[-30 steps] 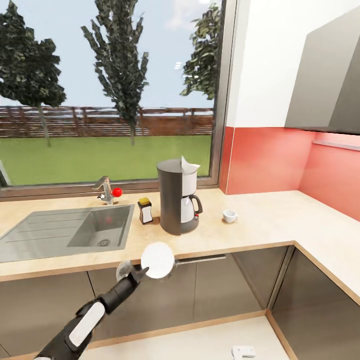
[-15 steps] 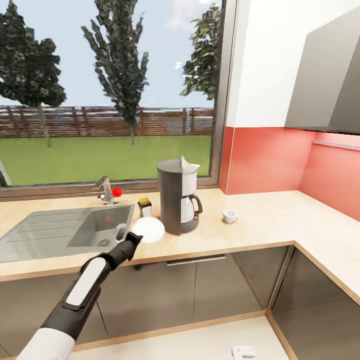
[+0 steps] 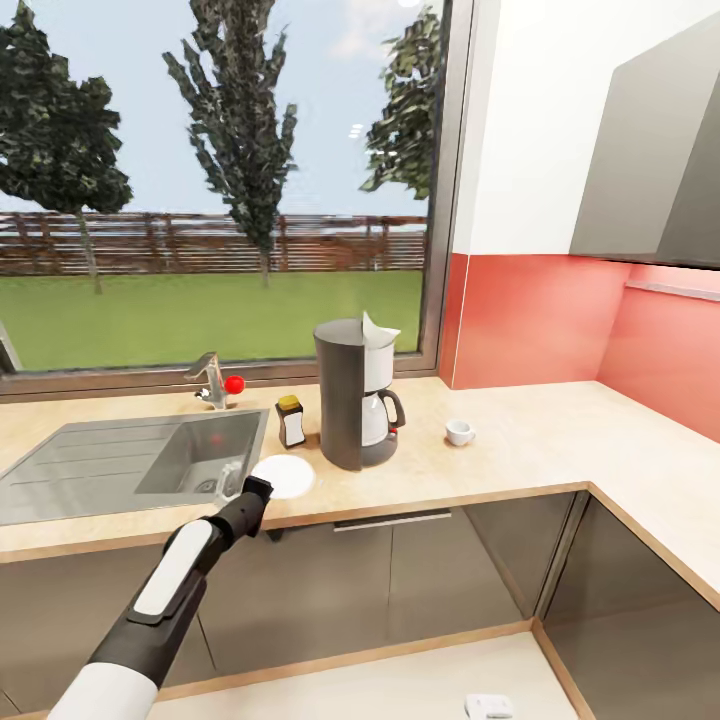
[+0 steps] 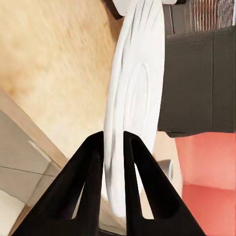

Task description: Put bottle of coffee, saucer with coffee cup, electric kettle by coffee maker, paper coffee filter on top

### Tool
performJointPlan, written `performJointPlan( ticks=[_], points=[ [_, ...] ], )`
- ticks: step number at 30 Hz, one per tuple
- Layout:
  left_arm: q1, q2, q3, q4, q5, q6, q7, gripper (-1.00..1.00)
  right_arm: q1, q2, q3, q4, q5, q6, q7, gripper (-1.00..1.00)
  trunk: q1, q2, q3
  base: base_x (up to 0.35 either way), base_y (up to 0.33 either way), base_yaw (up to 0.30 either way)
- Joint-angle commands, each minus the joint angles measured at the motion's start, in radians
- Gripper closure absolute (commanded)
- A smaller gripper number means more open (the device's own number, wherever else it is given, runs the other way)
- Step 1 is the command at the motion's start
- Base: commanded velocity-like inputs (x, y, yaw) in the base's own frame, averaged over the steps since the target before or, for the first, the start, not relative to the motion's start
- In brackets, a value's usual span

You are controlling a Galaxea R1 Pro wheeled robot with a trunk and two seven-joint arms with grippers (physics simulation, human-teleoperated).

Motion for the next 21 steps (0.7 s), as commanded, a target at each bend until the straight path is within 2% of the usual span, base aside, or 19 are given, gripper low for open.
performJointPlan(
  ticks=[1,13,21],
  points=[
    [-0.001,0.000,-0.002,-0.002,0.005,-0.005,0.009,1.00,-0.001,0.000,0.008,0.001,-0.009,-0.003,-0.002,-1.00,0.001,-0.002,-0.002,0.000,0.000,0.000],
    [-0.001,-0.001,-0.004,0.012,0.006,-0.015,0.010,1.00,0.000,0.000,0.008,0.001,-0.009,-0.004,-0.004,-1.00,0.001,-0.002,-0.002,0.112,-0.031,0.000],
    [-0.001,0.000,-0.001,0.028,0.008,-0.016,0.010,1.00,0.001,0.000,0.008,0.001,-0.009,-0.004,-0.004,-1.00,0.001,-0.002,-0.002,0.165,-0.108,0.000]
  ],
)
